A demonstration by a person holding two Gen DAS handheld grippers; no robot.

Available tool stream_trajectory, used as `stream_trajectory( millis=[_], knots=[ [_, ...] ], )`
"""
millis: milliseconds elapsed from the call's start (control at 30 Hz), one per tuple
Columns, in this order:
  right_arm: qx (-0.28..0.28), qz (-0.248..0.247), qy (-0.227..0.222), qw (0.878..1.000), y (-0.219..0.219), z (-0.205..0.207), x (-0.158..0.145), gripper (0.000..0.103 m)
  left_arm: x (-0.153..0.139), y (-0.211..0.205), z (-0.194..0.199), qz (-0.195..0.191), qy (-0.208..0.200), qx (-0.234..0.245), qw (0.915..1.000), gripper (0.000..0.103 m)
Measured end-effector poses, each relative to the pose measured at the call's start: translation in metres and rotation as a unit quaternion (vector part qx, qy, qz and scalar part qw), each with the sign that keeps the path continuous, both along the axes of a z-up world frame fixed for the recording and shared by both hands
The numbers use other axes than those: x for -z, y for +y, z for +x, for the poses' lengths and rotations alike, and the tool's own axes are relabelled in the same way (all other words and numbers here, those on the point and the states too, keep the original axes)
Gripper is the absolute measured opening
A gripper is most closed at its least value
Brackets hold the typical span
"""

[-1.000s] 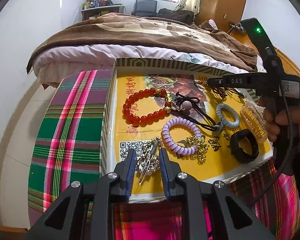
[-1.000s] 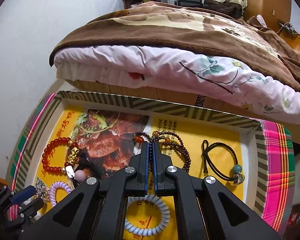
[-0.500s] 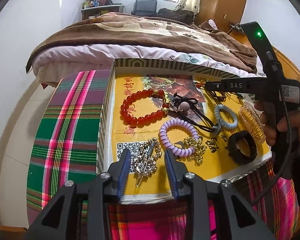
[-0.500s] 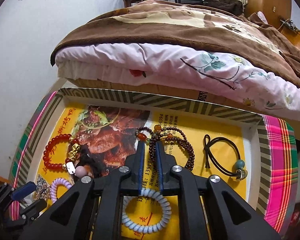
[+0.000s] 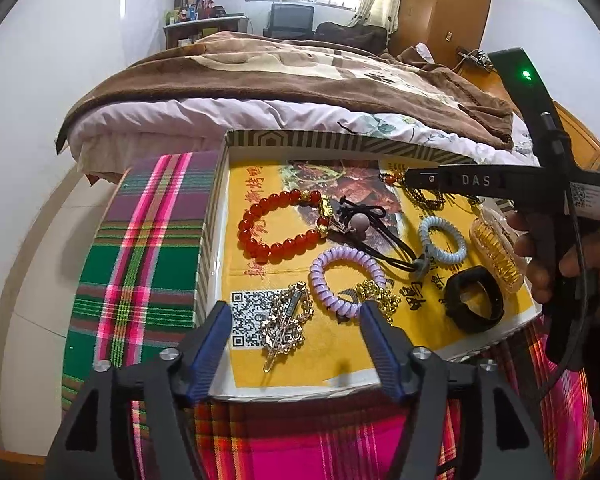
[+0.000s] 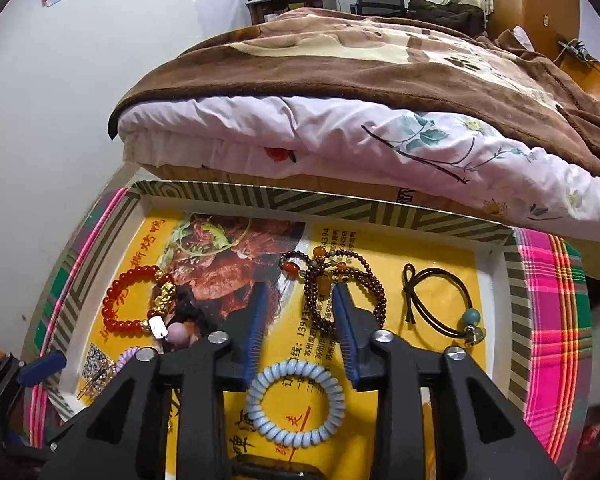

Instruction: Organize jewelry

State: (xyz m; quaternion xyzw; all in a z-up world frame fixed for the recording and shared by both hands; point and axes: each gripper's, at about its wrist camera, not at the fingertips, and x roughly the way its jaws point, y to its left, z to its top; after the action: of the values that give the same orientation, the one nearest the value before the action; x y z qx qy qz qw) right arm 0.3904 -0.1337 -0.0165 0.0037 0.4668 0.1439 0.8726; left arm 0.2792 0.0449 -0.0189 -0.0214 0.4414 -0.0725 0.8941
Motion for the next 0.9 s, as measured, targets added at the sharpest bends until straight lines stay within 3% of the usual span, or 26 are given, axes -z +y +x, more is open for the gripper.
stream_trajectory(
  millis=[200, 433, 500, 900],
  knots=[
    [0.009, 0.014, -0.009, 1.0, -0.006, -0.013, -0.011, 0.036, -0.01, 0.0, -0.006, 0.004, -0.007, -0.009, 0.9999, 0.078],
    [0.006, 0.009, -0.047, 0.999, -0.009, -0.051, -0.034, 0.042, -0.029, -0.003, -0.021, 0.009, -0.025, -0.023, 0.9994, 0.08],
    [0.007, 0.012, -0.059, 0.998, -0.012, -0.066, -0.04, 0.052, -0.035, -0.001, -0.028, 0.004, -0.029, -0.026, 0.9992, 0.08],
    [0.067, 0.004, -0.127, 0.99, -0.045, -0.177, -0.063, 0.052, -0.055, -0.005, -0.092, 0.013, -0.065, -0.052, 0.9964, 0.081]
  ],
)
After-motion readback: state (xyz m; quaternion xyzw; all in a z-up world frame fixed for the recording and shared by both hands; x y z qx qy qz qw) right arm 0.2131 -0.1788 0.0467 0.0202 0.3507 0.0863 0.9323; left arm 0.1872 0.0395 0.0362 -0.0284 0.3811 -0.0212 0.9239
